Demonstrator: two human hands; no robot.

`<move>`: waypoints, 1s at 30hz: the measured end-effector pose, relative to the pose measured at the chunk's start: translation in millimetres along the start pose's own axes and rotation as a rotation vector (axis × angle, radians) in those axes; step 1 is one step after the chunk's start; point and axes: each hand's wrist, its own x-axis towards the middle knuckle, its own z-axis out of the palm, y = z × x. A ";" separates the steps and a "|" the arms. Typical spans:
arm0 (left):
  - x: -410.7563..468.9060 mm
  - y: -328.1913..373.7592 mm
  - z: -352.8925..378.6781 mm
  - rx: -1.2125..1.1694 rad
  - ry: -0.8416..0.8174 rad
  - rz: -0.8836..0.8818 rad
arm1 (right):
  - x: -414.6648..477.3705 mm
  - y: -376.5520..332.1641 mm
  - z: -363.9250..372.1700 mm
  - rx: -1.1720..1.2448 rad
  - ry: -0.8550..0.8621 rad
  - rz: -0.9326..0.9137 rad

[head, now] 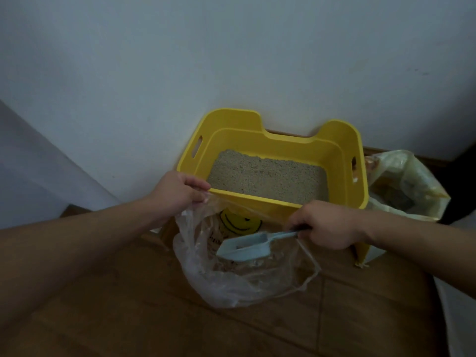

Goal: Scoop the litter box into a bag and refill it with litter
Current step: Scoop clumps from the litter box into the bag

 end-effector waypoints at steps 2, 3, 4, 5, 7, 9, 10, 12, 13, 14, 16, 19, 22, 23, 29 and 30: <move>0.0 -0.1 0.3 -0.006 -0.003 0.001 | 3.3 1.9 4.6 -0.008 0.004 -0.001; 0.4 -0.4 0.7 -0.005 -0.003 0.001 | 4.4 2.6 6.4 -0.004 0.005 0.004; 0.8 -0.4 0.8 -0.002 -0.003 0.002 | 5.2 2.6 7.4 0.006 0.002 0.009; 1.5 -0.7 0.8 0.001 -0.004 0.002 | 5.7 2.0 8.0 0.020 -0.002 0.012; 3.2 -1.2 1.2 0.001 -0.008 -0.001 | 6.4 1.5 9.6 0.039 -0.007 0.013; 4.6 -1.4 1.9 0.003 -0.016 -0.004 | 7.3 2.3 11.6 0.061 -0.018 0.021; 5.1 -1.5 2.2 0.001 -0.019 -0.005 | 7.5 3.0 12.4 0.075 -0.022 0.024; 6.3 -1.7 2.8 -0.002 -0.025 -0.006 | 7.3 3.7 12.3 0.097 -0.020 0.034; 6.7 -1.7 3.0 -0.003 -0.028 -0.006 | 7.2 3.8 11.8 0.101 -0.016 0.036; 7.0 -1.5 2.9 -0.004 -0.028 -0.006 | 7.3 3.5 11.0 0.107 -0.015 0.039; 7.6 -1.3 2.5 -0.006 -0.024 -0.005 | 7.3 3.7 9.3 0.125 -0.021 0.046; 8.1 -1.3 2.8 -0.014 -0.022 -0.005 | 7.7 6.4 8.5 0.159 -0.021 0.057; 7.5 -1.1 3.1 -0.016 -0.026 -0.012 | 8.0 6.9 7.1 0.179 -0.014 0.057; 7.3 -0.8 3.0 -0.016 -0.026 -0.013 | 7.9 7.2 6.1 0.185 -0.011 0.053; 5.4 0.1 2.1 -0.013 -0.021 -0.007 | -2.0 9.6 -16.2 0.244 0.079 0.019; 4.7 0.6 2.7 -0.009 -0.020 -0.005 | -3.8 11.2 -19.5 0.252 0.100 0.025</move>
